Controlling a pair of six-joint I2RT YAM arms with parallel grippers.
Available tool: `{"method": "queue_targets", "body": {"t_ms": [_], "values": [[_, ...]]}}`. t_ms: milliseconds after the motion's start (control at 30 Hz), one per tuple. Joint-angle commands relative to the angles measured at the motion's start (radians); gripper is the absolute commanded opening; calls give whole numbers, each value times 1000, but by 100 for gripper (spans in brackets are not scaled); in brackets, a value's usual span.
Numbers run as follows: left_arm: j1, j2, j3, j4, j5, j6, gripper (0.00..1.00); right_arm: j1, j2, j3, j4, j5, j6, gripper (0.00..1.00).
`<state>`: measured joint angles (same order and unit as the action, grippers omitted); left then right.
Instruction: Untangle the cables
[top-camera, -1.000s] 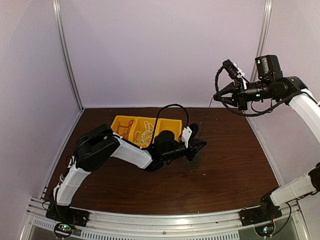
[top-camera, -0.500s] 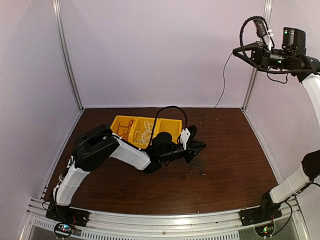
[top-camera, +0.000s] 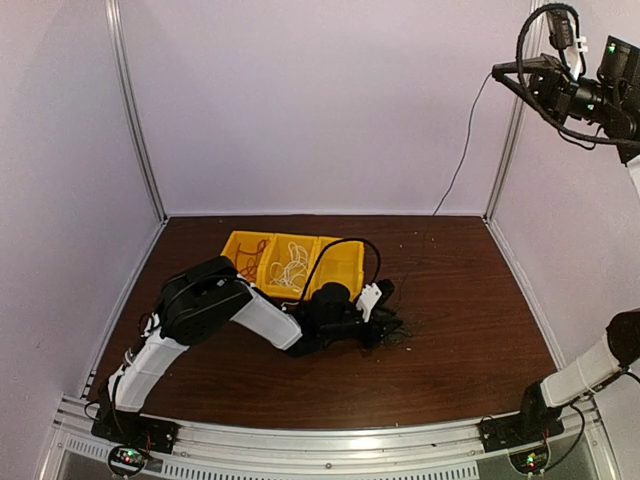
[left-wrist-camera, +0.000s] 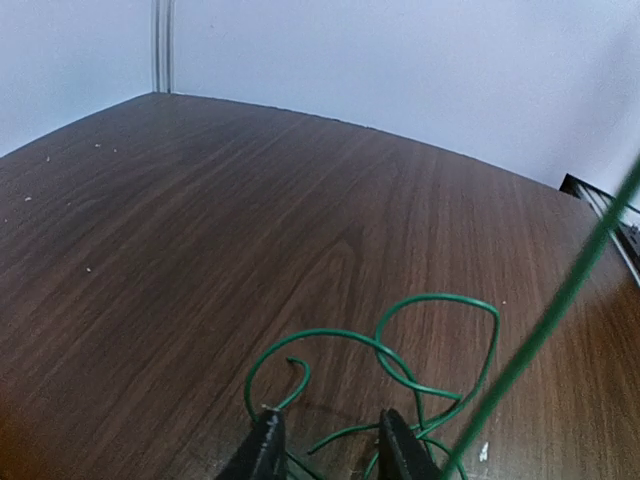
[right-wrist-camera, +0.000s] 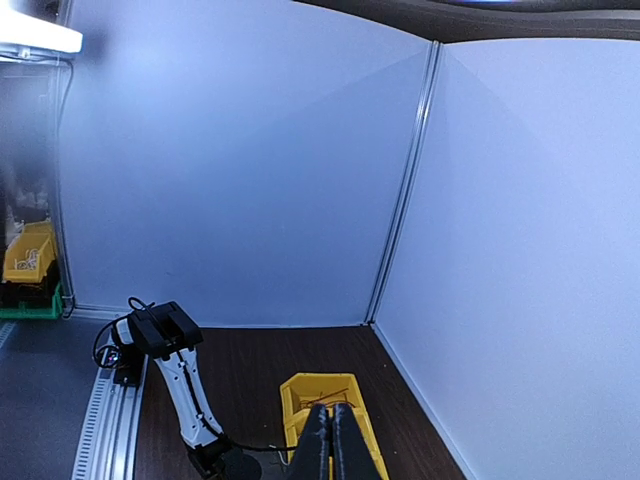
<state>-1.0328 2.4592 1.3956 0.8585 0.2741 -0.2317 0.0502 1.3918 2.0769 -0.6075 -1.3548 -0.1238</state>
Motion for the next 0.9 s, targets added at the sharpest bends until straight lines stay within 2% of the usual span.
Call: {"method": "queue_targets", "body": {"t_ms": [0,67,167,200,233,333,400,467,567,667,733,867], "values": [[7,-5,-14,-9,-34,13,35,-60,-29,61,252,-88,200,0],[8,0,-4,-30,-36,19,33,-94,-59,16,521,-106,439,0],[11,3,-9,-25,-37,12,29,-142,-66,-65,1204,-128,989,0],[13,3,-12,-17,-38,6,28,-161,-57,-75,1351,-116,1086,0],[14,3,-16,-11,-40,1,28,-174,-53,-73,1370,-111,1092,0],[16,-10,-40,13,-36,-11,26,-185,-54,-93,1215,-111,965,0],[16,-29,-65,29,-39,-12,25,-193,-76,-176,1233,-94,948,0],[19,-60,-101,54,-38,-11,18,-205,-103,-250,1182,-65,879,0],[22,-149,-211,141,-49,-23,16,-216,-128,-340,948,-39,664,0],[24,-271,-305,202,-62,-20,16,-232,-169,-505,851,-22,546,0],[26,-340,-343,199,-71,-6,16,-252,-197,-602,755,3,447,0],[31,-443,-361,113,-67,29,20,-265,-217,-717,403,138,74,0]]}}
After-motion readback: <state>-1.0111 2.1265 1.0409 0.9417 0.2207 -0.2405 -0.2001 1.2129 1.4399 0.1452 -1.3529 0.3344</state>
